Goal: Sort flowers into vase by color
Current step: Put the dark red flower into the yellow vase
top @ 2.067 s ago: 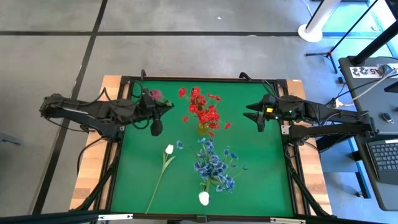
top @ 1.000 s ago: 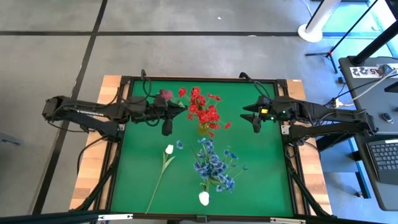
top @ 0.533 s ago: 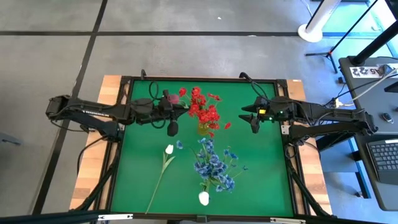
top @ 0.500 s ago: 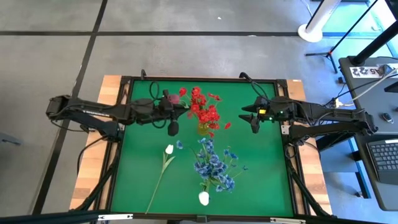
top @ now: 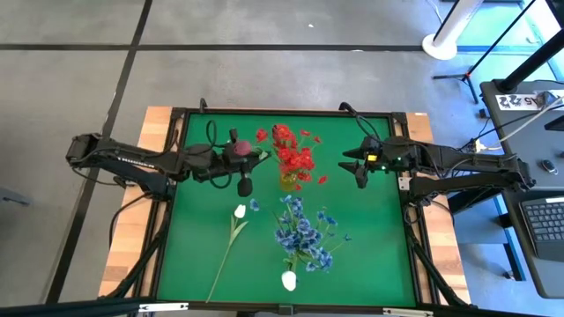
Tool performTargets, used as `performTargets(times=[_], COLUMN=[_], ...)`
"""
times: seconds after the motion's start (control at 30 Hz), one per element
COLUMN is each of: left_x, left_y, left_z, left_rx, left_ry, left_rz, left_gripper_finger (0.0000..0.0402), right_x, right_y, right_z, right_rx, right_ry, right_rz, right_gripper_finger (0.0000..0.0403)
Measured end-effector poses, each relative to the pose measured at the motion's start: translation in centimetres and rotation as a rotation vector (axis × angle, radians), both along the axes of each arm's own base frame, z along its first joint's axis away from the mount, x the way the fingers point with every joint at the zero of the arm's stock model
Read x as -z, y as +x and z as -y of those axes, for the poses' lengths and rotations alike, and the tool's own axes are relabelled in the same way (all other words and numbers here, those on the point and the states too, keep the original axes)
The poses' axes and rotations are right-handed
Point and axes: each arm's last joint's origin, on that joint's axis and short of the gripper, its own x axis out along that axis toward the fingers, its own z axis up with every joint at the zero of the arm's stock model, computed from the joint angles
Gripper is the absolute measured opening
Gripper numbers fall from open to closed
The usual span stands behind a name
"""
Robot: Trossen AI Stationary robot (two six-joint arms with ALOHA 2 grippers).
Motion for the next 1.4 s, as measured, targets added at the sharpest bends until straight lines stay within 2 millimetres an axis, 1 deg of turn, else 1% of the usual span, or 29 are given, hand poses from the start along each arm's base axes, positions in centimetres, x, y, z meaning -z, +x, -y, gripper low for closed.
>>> performTargets(times=[0.17,0.4,0.5,0.73,0.93,1.17,1.3,1.4], left_x=[-0.1,0.5,0.6,0.6,1.3,2.8,2.8,2.4], left_y=[0.0,0.0,-0.1,-0.1,0.6,1.9,1.9,1.4], left_z=[0.3,-0.4,-0.5,-0.5,-0.5,-0.3,-0.4,-0.3], left_rx=[0.011,-0.040,-0.070,-0.071,-0.051,-0.019,-0.050,-0.097], left_ry=[0.018,0.019,0.027,0.044,0.047,0.048,0.051,0.076], left_rz=[0.008,-0.062,-0.076,-0.081,-0.099,-0.146,-0.146,-0.157], left_gripper_finger=[0.0000,0.0000,0.0000,0.0000,0.0000,0.0000,0.0000,0.0000], right_x=[0.0,0.0,0.0,0.0,0.0,0.0,0.0,0.0], right_y=[0.0,0.0,0.0,0.0,0.0,0.0,0.0,0.0], right_z=[0.0,0.0,0.0,0.0,0.0,0.0,0.0,0.0], right_rx=[0.003,0.003,0.003,0.004,0.007,0.012,0.012,0.011], right_ry=[-0.002,-0.002,-0.002,-0.001,-0.002,-0.003,-0.003,-0.003], right_rz=[0.000,0.000,-0.001,0.000,0.000,0.001,0.000,0.000], right_gripper_finger=[0.0218,0.0218,0.0218,0.0218,0.0218,0.0218,0.0218,0.0218])
